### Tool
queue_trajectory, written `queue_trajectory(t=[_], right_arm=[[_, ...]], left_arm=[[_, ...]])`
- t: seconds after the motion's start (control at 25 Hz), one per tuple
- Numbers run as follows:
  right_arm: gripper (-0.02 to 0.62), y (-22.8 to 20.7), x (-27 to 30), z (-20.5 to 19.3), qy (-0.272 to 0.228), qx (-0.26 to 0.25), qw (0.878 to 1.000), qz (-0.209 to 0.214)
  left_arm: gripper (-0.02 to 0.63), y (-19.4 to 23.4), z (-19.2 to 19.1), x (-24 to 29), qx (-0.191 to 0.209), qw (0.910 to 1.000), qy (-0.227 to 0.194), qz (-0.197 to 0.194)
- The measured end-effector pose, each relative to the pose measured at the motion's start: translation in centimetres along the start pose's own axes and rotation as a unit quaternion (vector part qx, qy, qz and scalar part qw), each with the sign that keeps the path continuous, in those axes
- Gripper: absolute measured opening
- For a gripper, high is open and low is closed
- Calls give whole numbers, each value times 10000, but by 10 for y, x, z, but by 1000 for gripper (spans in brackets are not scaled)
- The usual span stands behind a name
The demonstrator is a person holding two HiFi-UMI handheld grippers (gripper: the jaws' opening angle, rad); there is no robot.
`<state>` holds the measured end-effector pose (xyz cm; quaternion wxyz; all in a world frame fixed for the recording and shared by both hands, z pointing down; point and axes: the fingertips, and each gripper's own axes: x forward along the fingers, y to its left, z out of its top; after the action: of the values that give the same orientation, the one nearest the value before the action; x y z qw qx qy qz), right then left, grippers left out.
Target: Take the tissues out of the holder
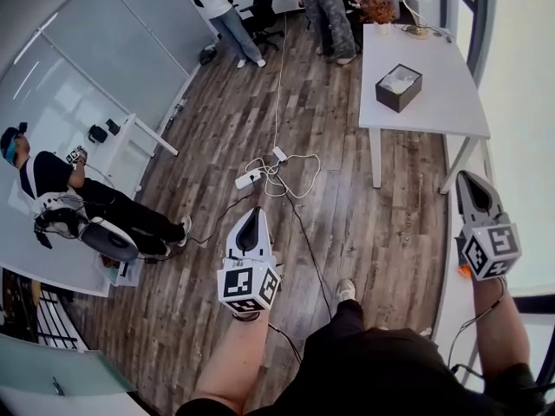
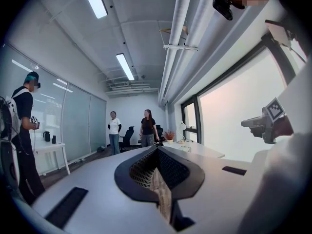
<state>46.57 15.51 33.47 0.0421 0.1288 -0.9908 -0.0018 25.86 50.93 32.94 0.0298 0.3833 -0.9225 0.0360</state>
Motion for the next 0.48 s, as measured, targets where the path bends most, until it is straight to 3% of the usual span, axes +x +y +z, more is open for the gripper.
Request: queue_trajectory(t=[0.48], right_arm=[[6, 11, 126, 11, 150, -17, 9987, -492]], left_arm=[[5, 74, 1, 139, -27, 9986, -6, -535]])
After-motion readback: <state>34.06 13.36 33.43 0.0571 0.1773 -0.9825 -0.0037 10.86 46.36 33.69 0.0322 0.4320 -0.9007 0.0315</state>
